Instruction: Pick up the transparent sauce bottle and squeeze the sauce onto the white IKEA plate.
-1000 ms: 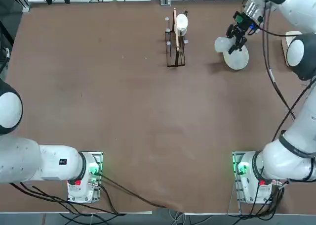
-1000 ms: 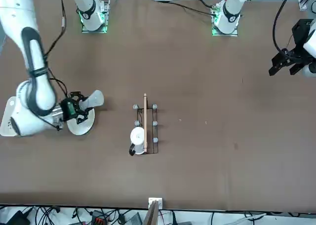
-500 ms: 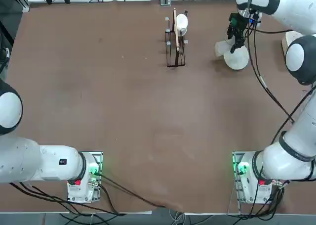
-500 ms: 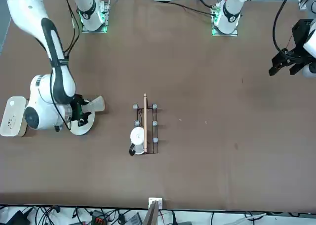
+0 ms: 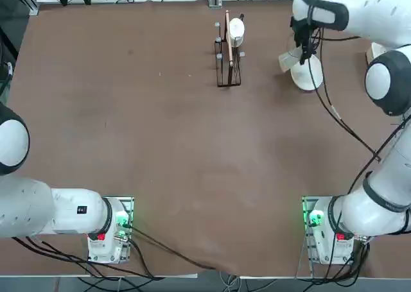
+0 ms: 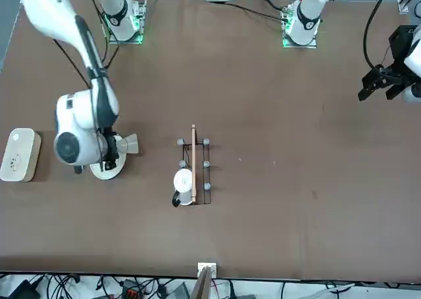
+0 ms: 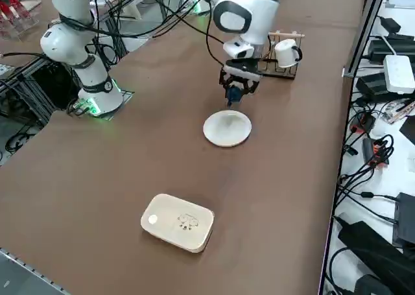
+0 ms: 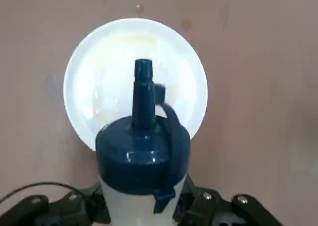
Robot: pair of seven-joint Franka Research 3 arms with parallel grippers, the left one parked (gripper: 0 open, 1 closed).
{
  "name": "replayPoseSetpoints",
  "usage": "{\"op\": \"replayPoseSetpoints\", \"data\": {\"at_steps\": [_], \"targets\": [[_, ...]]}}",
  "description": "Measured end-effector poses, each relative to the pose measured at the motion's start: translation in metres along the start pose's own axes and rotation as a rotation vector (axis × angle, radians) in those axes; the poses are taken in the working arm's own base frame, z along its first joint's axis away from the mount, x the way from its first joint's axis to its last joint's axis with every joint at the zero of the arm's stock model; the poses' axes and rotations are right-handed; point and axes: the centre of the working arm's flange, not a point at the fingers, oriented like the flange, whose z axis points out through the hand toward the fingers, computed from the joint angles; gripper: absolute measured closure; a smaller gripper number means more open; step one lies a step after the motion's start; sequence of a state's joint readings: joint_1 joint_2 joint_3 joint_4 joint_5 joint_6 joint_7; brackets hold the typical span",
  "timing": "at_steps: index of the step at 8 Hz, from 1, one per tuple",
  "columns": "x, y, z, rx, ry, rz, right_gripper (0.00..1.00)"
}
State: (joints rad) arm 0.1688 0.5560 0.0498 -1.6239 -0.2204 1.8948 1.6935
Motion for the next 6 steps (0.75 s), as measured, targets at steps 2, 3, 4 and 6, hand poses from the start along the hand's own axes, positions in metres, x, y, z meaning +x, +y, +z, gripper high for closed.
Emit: {"op": "replayPoseSetpoints", "data": {"at_steps": [2,3,4,6], "targets": [[-0.009,-0.001,-0.005,0.041,0.17,0.062,0.55],[-0.012,-0.002,-0.007,0.059,0.216,0.086,0.55],[-0.017,-0.001,-0.009,0.067,0.269,0.11,0.55],[-0.018,0.006,-0.012,0.052,0.443,0.168,0.55]]}}
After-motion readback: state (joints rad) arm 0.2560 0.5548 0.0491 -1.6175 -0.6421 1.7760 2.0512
